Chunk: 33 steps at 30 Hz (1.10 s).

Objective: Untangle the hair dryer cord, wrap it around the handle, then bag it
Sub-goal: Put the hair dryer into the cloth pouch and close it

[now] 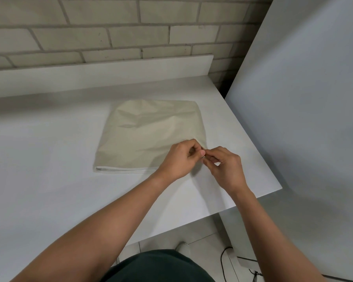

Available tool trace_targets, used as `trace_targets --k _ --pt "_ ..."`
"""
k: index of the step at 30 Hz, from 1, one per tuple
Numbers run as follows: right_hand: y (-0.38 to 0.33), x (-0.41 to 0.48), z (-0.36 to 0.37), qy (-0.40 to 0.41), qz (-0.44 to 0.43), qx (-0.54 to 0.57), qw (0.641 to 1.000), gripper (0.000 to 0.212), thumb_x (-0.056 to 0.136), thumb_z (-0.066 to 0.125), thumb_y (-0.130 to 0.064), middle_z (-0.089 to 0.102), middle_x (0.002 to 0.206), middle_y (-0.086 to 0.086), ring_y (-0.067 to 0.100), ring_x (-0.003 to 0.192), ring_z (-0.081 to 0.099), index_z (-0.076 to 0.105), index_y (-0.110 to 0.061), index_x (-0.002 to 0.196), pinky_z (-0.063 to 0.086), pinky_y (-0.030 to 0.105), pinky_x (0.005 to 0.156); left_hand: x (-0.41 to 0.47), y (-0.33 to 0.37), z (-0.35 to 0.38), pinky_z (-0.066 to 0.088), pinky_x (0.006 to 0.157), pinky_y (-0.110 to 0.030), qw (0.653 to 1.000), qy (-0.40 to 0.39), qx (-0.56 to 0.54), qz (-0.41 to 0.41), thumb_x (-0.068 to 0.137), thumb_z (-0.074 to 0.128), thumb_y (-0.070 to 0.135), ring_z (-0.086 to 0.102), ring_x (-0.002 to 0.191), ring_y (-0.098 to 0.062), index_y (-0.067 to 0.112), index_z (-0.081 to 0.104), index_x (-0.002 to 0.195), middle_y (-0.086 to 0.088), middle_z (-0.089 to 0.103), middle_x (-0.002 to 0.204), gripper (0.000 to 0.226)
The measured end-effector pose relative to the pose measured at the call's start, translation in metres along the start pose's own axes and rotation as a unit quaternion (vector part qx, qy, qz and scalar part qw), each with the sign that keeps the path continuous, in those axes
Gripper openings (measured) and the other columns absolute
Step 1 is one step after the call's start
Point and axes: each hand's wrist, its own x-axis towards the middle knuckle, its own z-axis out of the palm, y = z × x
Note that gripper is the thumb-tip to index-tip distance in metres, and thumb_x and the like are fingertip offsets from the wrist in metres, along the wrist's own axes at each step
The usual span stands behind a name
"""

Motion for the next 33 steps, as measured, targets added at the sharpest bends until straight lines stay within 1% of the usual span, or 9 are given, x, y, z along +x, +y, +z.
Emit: trace_targets --k 3,8,11,14,17,22,26,30,33 --pt "0.007 0.001 -0.003 0.023 -0.033 -0.020 0.999 0.017 0.088 0.083 -0.011 0.074 0.090 -0.002 0.013 0.079 0.068 0.080 -0.015 0.104 0.061 0.030 0.072 -0.002 -0.006 0.001 0.050 0.081 -0.028 0.997 0.069 0.045 0.008 0.096 0.068 0.022 0.060 0.087 -0.016 0.012 0.067 0.089 -0.001 0.060 0.097 0.013" --pt "0.009 -0.009 0.003 0.018 -0.058 -0.037 0.997 0.019 0.092 0.078 -0.008 0.075 0.097 -0.006 0.016 0.086 0.068 0.079 -0.018 0.108 0.059 0.036 0.071 -0.018 -0.011 0.001 0.040 0.064 -0.011 0.996 0.084 0.011 -0.026 0.096 0.069 0.023 0.054 0.066 0.000 0.013 0.068 0.087 0.008 0.059 0.085 0.013" --pt "0.011 -0.014 0.003 -0.004 -0.085 -0.046 0.995 0.021 0.094 0.072 -0.004 0.075 0.103 -0.005 0.019 0.091 0.067 0.076 -0.015 0.112 0.058 0.038 0.075 -0.018 -0.005 -0.006 0.060 0.060 -0.030 0.994 -0.020 -0.058 -0.087 0.097 0.066 0.025 0.063 0.063 -0.005 0.013 0.069 0.088 0.009 0.064 0.075 0.015" --pt "0.014 -0.017 0.001 -0.003 -0.105 -0.082 0.991 0.019 0.096 0.070 -0.007 0.075 0.108 -0.005 0.020 0.094 0.067 0.075 -0.014 0.114 0.058 0.036 0.075 -0.015 0.000 -0.010 0.063 0.072 -0.051 0.991 -0.076 -0.035 -0.100 0.097 0.064 0.025 0.073 0.076 -0.024 0.013 0.068 0.087 0.005 0.069 0.081 0.017" --pt "0.020 -0.023 -0.001 0.037 -0.113 -0.137 0.983 0.016 0.096 0.072 -0.010 0.076 0.102 -0.005 0.018 0.088 0.069 0.076 -0.014 0.111 0.059 0.035 0.064 -0.011 0.007 -0.013 0.062 0.074 -0.044 0.993 -0.089 0.000 -0.078 0.097 0.065 0.025 0.071 0.078 -0.027 0.013 0.071 0.086 0.003 0.069 0.080 0.016" --pt "0.021 -0.028 -0.004 0.077 -0.125 -0.212 0.966 0.010 0.096 0.070 -0.012 0.076 0.096 -0.005 0.022 0.083 0.066 0.076 -0.012 0.105 0.054 0.033 0.050 -0.014 0.013 -0.007 0.057 0.058 -0.032 0.995 -0.023 0.058 -0.081 0.098 0.060 0.019 0.071 0.067 -0.021 0.011 0.067 0.086 0.007 0.066 0.074 0.016" --pt "0.031 -0.040 -0.009 0.077 -0.061 -0.207 0.973 0.015 0.102 0.060 -0.020 0.073 0.104 -0.005 0.022 0.092 0.062 0.072 -0.012 0.106 0.056 0.036 0.053 -0.021 -0.002 -0.020 0.064 0.056 -0.045 0.984 0.008 -0.003 -0.177 0.095 0.056 0.020 0.076 0.067 -0.018 0.016 0.066 0.083 0.002 0.072 0.080 0.016" --pt "0.031 -0.042 -0.013 0.038 -0.027 -0.181 0.982 0.027 0.095 0.059 -0.025 0.065 0.124 0.004 0.027 0.106 0.056 0.065 -0.010 0.116 0.058 0.042 0.075 -0.037 -0.005 -0.032 0.053 0.048 -0.024 0.987 0.030 0.001 -0.156 0.096 0.058 0.016 0.073 0.066 -0.019 0.011 0.069 0.087 -0.003 0.073 0.081 0.015" --pt "-0.005 -0.028 -0.002 0.012 -0.125 -0.182 0.975 0.038 0.087 0.071 -0.024 0.063 0.124 0.009 0.031 0.102 0.057 0.063 -0.010 0.122 0.050 0.040 0.084 -0.047 -0.007 -0.035 0.051 0.057 -0.018 0.992 0.044 0.034 -0.114 0.093 0.064 0.017 0.070 0.064 -0.012 0.014 0.071 0.082 0.007 0.072 0.075 0.014"
